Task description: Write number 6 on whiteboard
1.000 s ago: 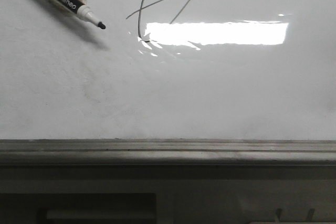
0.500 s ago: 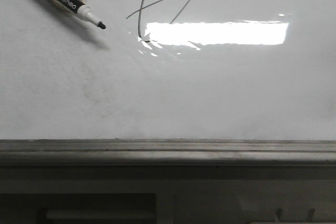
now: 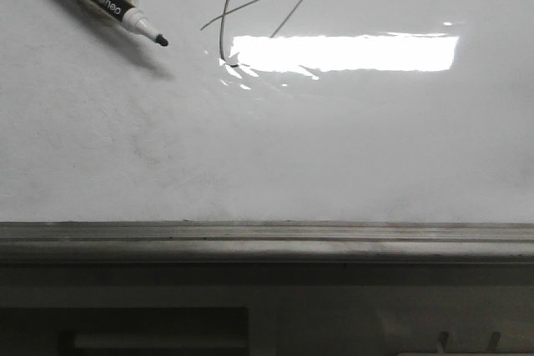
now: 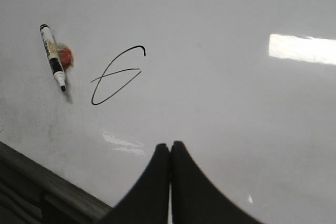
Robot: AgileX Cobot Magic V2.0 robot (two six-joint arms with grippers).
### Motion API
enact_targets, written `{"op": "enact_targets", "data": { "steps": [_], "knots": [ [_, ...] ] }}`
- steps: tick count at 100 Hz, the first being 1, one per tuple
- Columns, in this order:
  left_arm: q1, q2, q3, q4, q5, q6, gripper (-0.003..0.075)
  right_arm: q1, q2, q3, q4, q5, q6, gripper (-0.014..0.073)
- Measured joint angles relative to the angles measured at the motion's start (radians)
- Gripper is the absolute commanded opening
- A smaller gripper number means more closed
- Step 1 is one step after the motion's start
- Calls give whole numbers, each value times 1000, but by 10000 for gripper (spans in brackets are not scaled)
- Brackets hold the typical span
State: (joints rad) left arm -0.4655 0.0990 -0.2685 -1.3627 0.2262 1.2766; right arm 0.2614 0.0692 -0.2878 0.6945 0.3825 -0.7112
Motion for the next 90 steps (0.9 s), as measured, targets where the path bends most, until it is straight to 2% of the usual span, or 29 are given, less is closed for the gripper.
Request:
{"op": "enact_targets", "data": {
  "steps": [33, 44, 51, 57, 58, 59, 66, 73, 90],
  "knots": [
    [0, 0, 0, 0, 0, 0, -20, 0, 0, 0, 0, 0, 0, -65],
    [0, 0, 0, 96, 0, -37, -20, 0, 0, 0, 0, 0, 0, -65],
    [14, 0, 1, 288, 0, -192, -20, 0, 0, 0, 0, 0, 0, -65],
    [35, 0, 7, 495, 0, -437, -20, 0, 0, 0, 0, 0, 0, -65],
    [38, 0, 6, 520, 0, -437, -20, 0, 0, 0, 0, 0, 0, -65],
    [43, 0, 9, 568, 0, -514, -20, 0, 0, 0, 0, 0, 0, -65],
    [71, 0, 19, 789, 2, -734, -20, 0, 0, 0, 0, 0, 0, -65],
    [101, 0, 37, 956, -10, -874, -20, 0, 0, 0, 0, 0, 0, -65],
    [176, 0, 121, 1194, -130, -1055, -20, 0, 0, 0, 0, 0, 0, -65]
  ]
}}
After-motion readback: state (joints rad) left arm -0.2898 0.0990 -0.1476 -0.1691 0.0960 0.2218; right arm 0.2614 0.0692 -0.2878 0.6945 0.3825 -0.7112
